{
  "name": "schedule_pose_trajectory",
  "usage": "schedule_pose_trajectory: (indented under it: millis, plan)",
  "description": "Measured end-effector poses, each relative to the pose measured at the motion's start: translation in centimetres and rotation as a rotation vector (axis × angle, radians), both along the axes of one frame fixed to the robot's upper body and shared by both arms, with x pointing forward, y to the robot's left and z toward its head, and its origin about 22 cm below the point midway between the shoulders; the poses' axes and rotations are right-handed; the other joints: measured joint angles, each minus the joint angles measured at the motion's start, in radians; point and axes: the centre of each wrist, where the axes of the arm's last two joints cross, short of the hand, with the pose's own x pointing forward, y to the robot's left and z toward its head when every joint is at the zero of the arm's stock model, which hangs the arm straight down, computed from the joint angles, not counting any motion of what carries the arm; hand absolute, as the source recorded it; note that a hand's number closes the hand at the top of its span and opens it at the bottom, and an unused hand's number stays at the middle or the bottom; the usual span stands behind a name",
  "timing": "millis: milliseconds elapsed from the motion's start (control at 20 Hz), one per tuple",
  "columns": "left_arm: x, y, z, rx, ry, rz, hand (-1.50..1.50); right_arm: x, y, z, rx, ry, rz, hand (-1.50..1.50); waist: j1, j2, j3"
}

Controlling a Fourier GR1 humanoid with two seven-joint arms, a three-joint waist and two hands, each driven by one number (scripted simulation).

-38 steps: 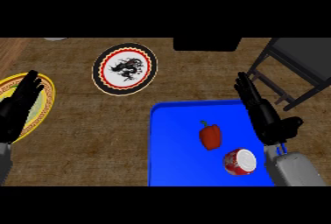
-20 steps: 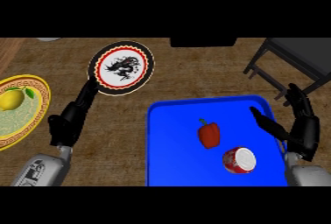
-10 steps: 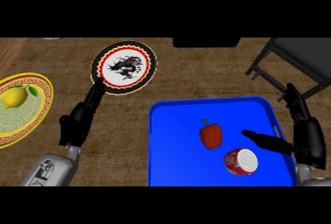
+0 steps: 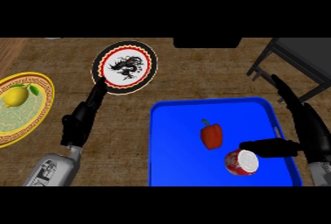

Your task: Pick the bell pepper from the tray and place it in the tiered shelf

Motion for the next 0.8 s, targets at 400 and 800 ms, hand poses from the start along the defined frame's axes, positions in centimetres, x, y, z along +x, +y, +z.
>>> schedule_pose_trajectory:
  millis: [400, 800]
  plan:
    - [0.1, -0.5, 0.3, 0.000, -0.001, -0.005, 0.00, -0.3, 4.4, 4.1, -0.292, 0.229, 0.070, -1.50, 0.011, 0.001, 0.000]
    - [0.0, -0.1, -0.4, -0.005, 0.000, -0.003, 0.00, -1.4, 8.6, 5.1, -0.333, 0.219, 0.124, -1.50, 0.003, 0.002, 0.002]
